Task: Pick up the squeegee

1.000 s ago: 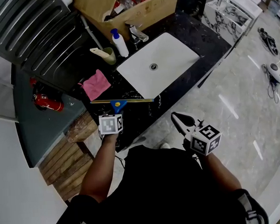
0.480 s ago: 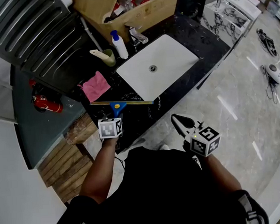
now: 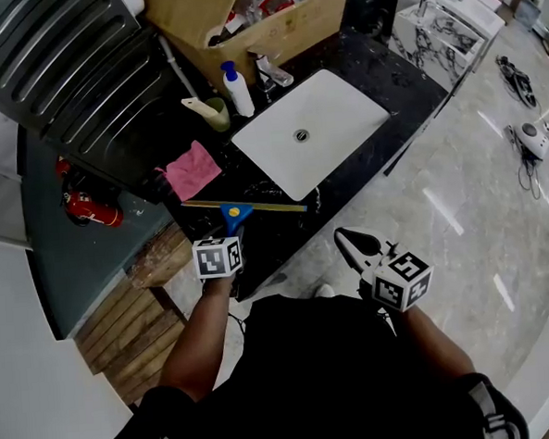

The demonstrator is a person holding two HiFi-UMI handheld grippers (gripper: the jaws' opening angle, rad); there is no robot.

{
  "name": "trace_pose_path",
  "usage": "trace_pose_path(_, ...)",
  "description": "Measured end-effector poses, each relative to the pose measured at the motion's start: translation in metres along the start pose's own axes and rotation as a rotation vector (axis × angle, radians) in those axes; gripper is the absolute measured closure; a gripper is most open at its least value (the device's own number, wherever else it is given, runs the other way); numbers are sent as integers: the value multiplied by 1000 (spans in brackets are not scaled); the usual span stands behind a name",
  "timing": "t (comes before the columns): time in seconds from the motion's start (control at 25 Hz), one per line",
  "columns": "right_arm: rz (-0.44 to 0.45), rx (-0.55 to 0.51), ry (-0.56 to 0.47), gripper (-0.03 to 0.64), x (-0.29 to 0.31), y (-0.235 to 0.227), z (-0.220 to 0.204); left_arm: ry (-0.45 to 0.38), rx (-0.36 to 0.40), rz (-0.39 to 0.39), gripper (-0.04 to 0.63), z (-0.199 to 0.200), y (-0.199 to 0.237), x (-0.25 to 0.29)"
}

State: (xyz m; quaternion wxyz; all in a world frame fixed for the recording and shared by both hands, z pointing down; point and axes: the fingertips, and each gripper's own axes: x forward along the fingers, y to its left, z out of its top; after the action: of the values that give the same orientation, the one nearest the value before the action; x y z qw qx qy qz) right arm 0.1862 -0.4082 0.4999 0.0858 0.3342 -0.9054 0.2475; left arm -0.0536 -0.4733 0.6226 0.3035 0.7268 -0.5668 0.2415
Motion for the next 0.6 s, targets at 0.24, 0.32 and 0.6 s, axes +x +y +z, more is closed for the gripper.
trace_pose_path(0.24,-13,-3,-7,607,11,25,-5,-51,9,-64,456,10,-1,-27)
trace_pose_path(0.32,-13,-7,-12,607,16,36,-5,-83,-4,-89,456,17,-2,-41)
trace_pose_path(0.6,-2,-44,-100,607,31,81,0,-204,-31,-196,456,45,-10,-91)
